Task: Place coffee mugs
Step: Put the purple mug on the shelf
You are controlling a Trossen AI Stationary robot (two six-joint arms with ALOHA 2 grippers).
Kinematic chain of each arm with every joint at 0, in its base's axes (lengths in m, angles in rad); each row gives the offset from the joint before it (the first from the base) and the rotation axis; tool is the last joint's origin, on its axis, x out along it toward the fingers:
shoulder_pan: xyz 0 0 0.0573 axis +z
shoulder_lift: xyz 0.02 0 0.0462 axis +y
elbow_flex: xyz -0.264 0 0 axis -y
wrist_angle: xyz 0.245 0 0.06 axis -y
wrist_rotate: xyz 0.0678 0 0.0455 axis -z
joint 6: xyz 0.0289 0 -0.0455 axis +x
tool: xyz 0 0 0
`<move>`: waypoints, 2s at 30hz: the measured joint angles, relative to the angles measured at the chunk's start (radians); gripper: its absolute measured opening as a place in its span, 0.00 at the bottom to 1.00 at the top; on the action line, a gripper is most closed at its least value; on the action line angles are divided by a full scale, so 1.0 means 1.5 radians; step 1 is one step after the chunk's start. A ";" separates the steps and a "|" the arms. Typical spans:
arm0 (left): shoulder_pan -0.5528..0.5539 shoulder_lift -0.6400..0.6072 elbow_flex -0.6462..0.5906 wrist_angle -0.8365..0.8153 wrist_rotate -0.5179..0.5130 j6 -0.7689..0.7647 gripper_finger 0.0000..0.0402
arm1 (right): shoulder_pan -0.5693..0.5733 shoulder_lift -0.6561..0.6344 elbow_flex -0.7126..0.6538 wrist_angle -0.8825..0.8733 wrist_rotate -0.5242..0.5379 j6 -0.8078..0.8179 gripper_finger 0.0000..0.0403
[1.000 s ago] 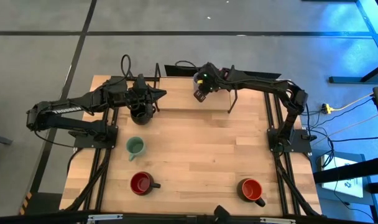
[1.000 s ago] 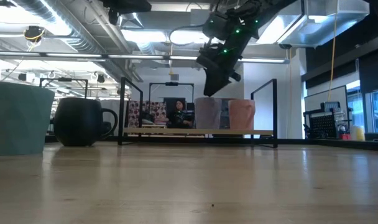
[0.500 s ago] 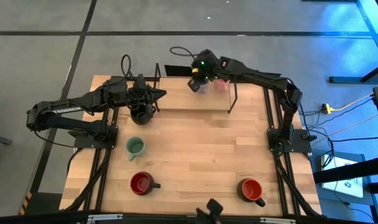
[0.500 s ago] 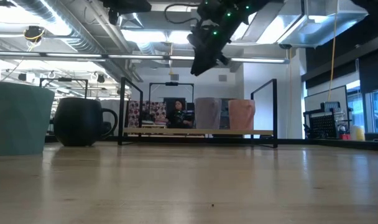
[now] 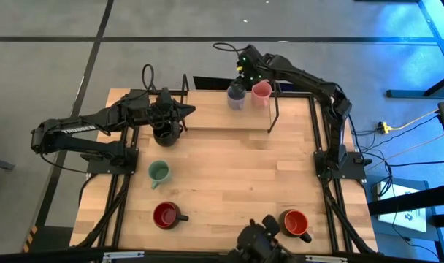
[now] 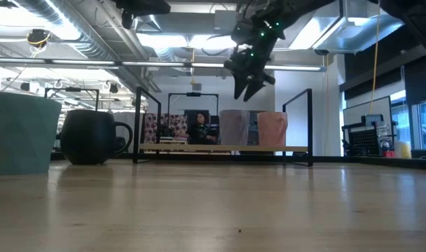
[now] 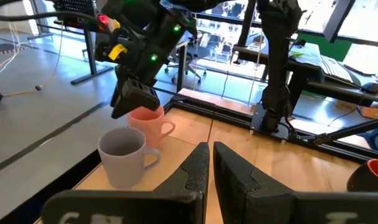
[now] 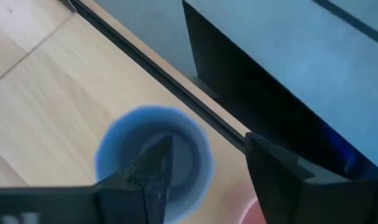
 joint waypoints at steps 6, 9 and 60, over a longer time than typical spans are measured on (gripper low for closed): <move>0.000 0.000 0.000 0.000 -0.015 -0.001 0.04 | -0.013 0.021 0.000 0.002 -0.037 -0.014 0.46; 0.000 0.000 0.000 0.000 -0.016 0.000 0.04 | -0.013 0.036 0.000 0.004 -0.040 -0.016 0.44; 0.001 0.000 0.000 0.000 -0.034 -0.001 0.04 | -0.022 0.074 0.000 -0.035 0.071 0.040 0.02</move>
